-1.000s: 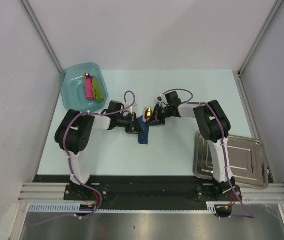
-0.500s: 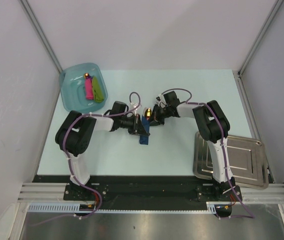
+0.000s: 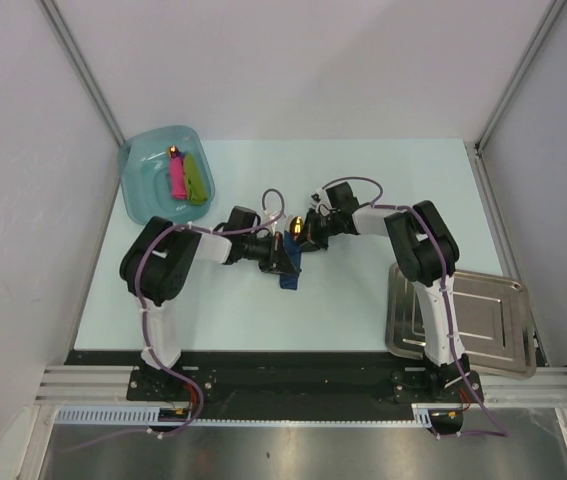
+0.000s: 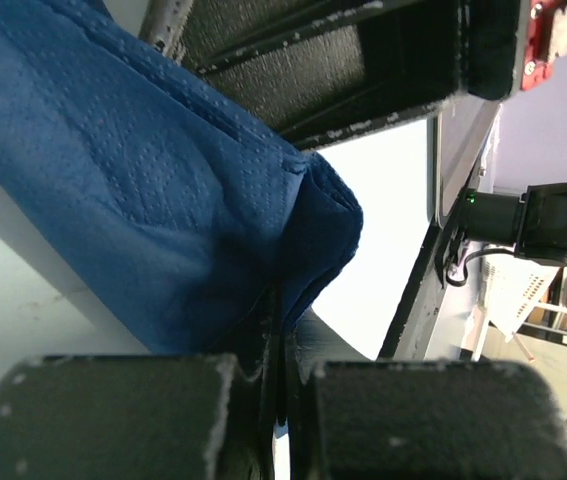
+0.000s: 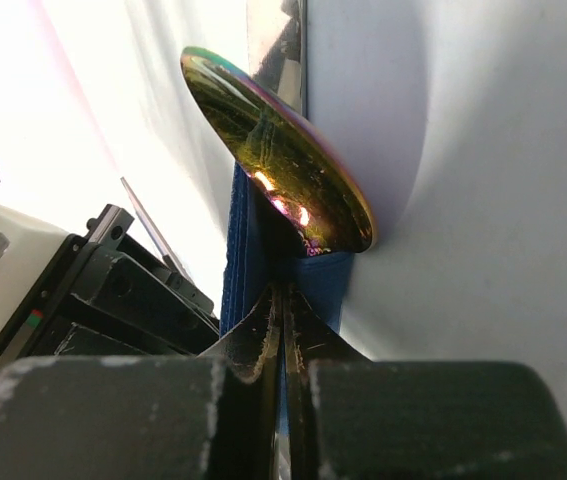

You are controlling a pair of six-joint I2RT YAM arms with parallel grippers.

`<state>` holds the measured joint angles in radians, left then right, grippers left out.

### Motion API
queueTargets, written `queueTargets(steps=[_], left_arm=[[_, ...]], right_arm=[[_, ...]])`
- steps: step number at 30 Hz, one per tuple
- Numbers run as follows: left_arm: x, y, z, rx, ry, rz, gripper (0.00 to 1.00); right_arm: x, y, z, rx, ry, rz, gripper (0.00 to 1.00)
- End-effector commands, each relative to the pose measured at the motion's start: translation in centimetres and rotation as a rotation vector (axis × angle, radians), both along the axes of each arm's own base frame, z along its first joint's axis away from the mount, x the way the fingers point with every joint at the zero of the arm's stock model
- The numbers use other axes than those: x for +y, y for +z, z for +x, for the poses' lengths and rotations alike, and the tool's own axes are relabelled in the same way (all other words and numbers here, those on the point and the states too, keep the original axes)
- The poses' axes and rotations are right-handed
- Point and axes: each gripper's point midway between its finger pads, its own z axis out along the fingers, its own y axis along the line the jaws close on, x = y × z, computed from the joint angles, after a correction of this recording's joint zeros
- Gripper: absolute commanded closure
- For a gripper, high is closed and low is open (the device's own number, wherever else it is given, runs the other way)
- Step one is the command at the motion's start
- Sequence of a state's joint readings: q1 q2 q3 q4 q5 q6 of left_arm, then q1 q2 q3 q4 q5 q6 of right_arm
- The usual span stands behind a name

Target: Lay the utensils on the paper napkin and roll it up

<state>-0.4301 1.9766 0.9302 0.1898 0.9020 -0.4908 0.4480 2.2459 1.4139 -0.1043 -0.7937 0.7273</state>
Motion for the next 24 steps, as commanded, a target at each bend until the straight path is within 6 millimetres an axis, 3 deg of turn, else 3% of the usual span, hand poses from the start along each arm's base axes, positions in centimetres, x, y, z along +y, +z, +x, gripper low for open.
queueTargets(steps=[1,10,17,24], left_arm=[[-1.1,-0.3,0.4,-0.016,-0.021,-0.012,0.99],[0.1,-3.5,-0.1,0.095,0.013,0.063,0.95],[1.1,-4.4,-0.3,0.135,0.020,0.071,0.70],[1.2,-4.4,-0.5,0.127,0.011,0.069,0.53]], right_arm=[[-2.2,-4.5,-0.7,0.036,-0.047,-0.180,1.00],[-1.8,-3.6,-0.2,0.011,-0.034,-0.163,1.00],[-2.3,-1.3,0.1,-0.039,0.023,-0.163,0.90],[-4.0,3.6,1.4,-0.090,0.046,-0.117,0.72]])
